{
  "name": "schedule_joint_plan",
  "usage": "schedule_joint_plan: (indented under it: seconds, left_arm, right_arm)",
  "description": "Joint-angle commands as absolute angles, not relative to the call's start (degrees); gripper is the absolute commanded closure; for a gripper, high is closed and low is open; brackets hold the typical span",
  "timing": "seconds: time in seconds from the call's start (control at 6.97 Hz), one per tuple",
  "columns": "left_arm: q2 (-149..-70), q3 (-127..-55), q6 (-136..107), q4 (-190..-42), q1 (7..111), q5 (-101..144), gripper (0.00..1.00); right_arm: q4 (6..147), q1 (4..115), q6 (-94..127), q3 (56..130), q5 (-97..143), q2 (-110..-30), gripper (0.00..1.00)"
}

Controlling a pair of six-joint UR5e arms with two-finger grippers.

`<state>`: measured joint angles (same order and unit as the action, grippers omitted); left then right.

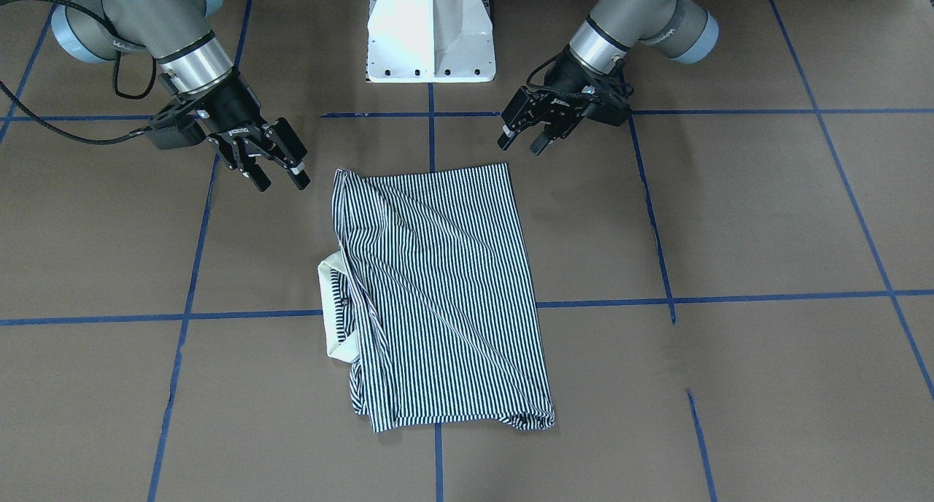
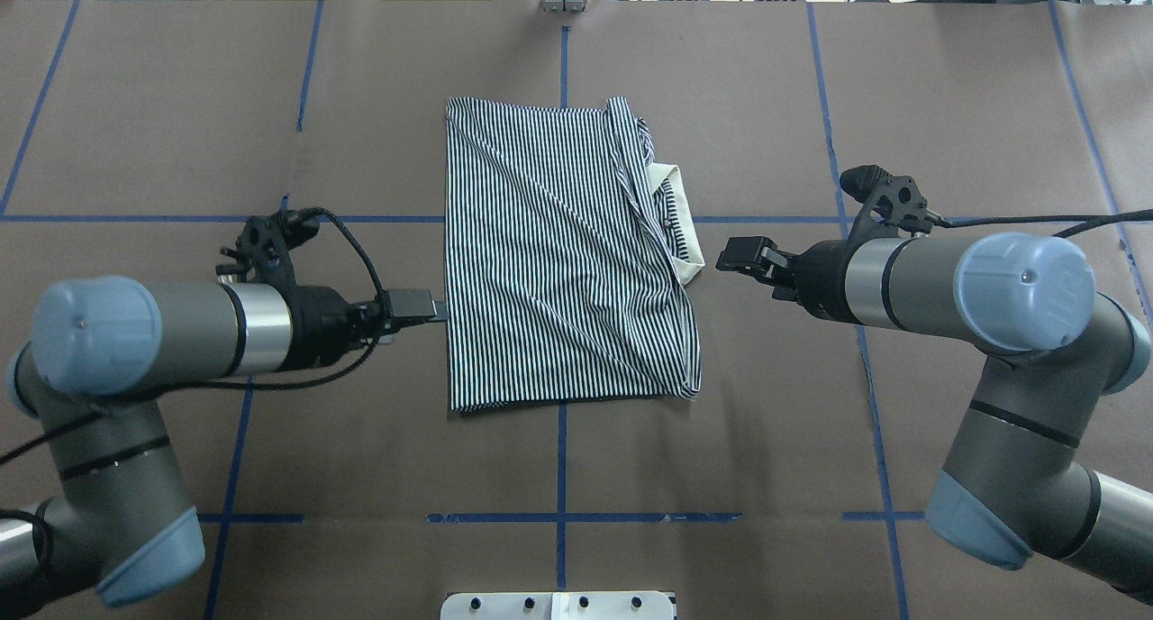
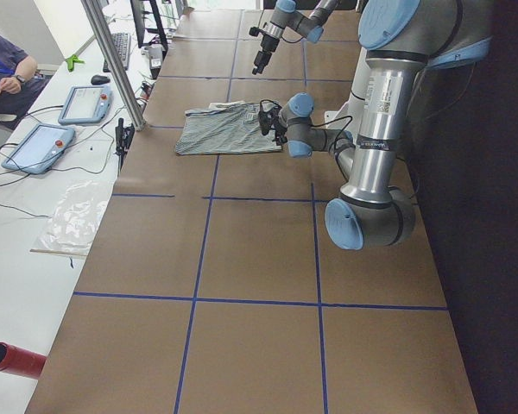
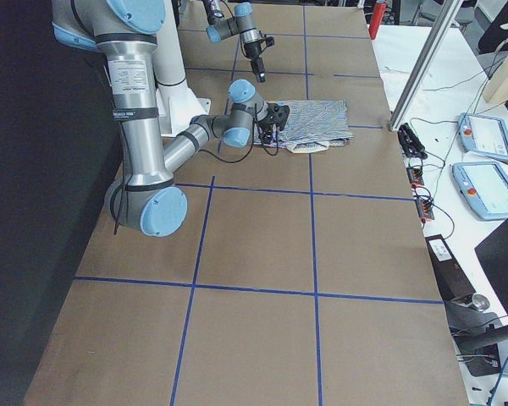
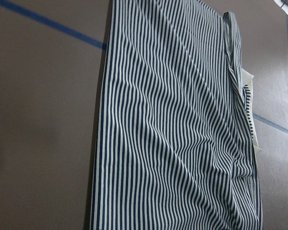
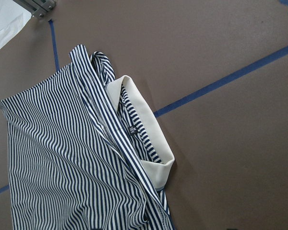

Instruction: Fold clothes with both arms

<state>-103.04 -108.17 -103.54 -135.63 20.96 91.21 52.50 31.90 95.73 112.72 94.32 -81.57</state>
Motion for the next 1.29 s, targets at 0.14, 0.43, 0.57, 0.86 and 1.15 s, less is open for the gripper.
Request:
schedule_joint_plan:
  seconds: [0.14,0.43,0.57,0.86,1.15]
  left_arm:
    - [-108.4,-99.2,-108.5,-135.2,18.4,87.9,0.42]
    - [-107.8,-99.9,-108.4,-135.2,18.5,87.9,0.42]
    - [-107.4,-99.6,-107.9,-135.2,18.4,87.9,0.42]
    - [-107.1,-99.4,-107.9,-135.2,18.2,87.8,0.41]
    - [-107.3,-99.1,-107.9,-135.2,17.9,87.8,0.41]
  right_arm:
    - [52.3,30.9,96.2,112.7,92.5,-81.7,0.07]
    - [52.3,30.7,96.2,112.7,92.5,-81.9,0.07]
    - [52.3,30.5,96.2,112.5,92.5,-81.9,0.07]
    - [52.2,30.2,96.2,112.4,92.4,-81.9,0.06]
    - [52.0,30.0,96.2,112.4,92.4,-81.9,0.06]
